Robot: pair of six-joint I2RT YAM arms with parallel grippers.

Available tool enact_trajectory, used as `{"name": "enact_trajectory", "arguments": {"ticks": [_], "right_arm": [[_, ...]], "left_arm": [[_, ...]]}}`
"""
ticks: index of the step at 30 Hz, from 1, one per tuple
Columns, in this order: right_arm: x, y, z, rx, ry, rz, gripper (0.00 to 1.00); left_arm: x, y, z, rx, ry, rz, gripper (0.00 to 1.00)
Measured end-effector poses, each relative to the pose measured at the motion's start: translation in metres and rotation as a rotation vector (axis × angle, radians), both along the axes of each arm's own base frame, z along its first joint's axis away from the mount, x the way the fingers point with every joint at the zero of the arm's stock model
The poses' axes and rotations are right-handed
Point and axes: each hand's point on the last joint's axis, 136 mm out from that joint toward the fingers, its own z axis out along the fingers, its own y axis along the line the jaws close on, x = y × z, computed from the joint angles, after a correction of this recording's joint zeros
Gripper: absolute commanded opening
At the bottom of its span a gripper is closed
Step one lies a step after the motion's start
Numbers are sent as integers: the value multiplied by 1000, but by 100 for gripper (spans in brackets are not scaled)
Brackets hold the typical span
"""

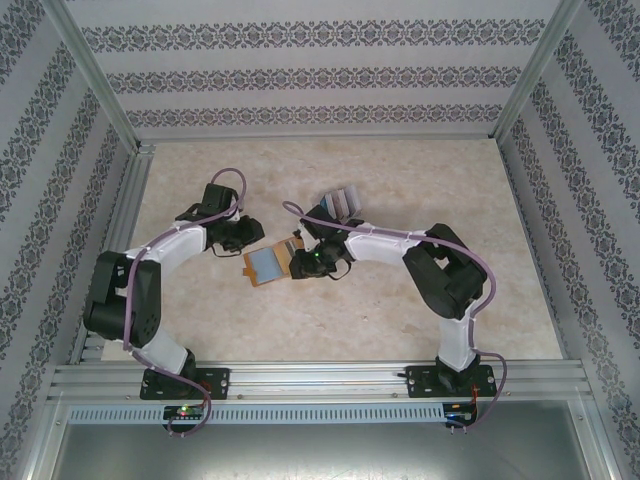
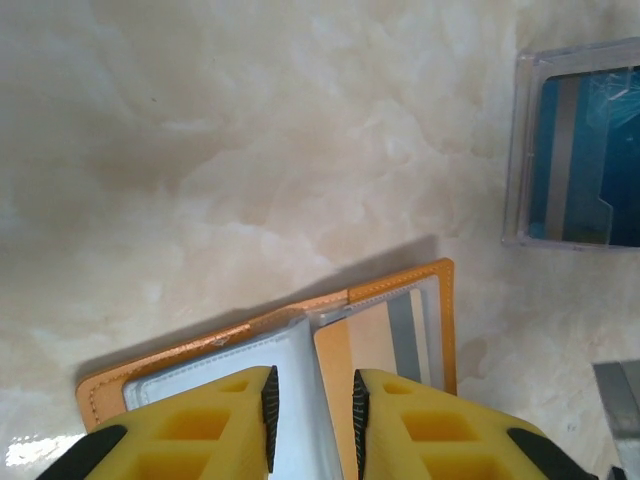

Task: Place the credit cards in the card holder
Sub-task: Insert the credit card into the card slot, then pick up the credit card from the storage box.

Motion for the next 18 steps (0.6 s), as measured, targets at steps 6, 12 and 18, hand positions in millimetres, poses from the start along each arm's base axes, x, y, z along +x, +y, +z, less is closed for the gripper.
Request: {"name": "enact_trajectory", "arguments": {"ticks": [6,12,18], "right_arm": [[15,-6,25,47,-53,-33,30],[42,-26,55,93,-111,-107,30],[76,-68,90,130,-173,-230,32]], "left_arm": [[12,-9,-8,-37,28,-20,29],[28,-21,1,-96,18,-34,30],[55,-34,22,-146,-23,-51,32]]}}
